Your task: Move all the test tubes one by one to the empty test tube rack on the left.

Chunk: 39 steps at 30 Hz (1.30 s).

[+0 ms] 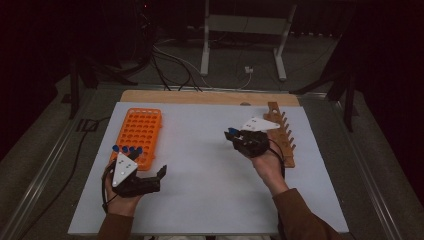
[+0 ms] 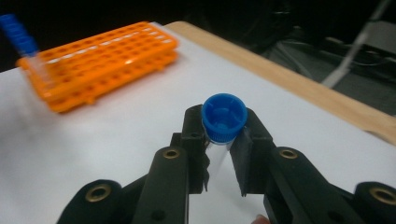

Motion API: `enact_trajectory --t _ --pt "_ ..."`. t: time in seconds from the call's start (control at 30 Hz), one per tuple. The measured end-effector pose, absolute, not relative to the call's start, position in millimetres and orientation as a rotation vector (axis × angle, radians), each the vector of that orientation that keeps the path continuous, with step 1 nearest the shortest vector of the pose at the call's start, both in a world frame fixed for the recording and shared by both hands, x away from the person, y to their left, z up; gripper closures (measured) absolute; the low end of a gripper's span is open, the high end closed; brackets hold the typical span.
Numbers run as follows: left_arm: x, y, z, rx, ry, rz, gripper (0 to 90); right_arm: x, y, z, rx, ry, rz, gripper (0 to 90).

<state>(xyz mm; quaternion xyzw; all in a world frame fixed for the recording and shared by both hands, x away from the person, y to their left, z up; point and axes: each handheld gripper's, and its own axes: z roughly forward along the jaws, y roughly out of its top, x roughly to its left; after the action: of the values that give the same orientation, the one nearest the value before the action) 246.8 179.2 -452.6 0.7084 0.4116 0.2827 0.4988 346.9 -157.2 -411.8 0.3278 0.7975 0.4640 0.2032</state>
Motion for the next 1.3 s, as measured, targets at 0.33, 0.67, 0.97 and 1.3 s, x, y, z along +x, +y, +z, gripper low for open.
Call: enact_trajectory --t 0.33,0.67,0.97,1.3 --pt "259.0 136.1 -458.6 1.824 0.921 0.606 8.1 335.7 -107.9 -420.9 0.803 2.359 1.324 76.6" --pt "269.5 119.1 -465.3 1.856 0.883 0.581 47.6 328.0 -79.0 -420.1 0.752 2.461 1.395 76.6" --pt "270.9 118.9 -467.2 1.877 0.861 0.589 71.3 321.3 -65.3 -419.1 0.707 2.512 1.427 76.7" --pt "270.1 120.3 -468.1 1.888 0.847 0.578 78.1 324.8 -71.8 -420.3 0.733 2.538 1.502 59.1"
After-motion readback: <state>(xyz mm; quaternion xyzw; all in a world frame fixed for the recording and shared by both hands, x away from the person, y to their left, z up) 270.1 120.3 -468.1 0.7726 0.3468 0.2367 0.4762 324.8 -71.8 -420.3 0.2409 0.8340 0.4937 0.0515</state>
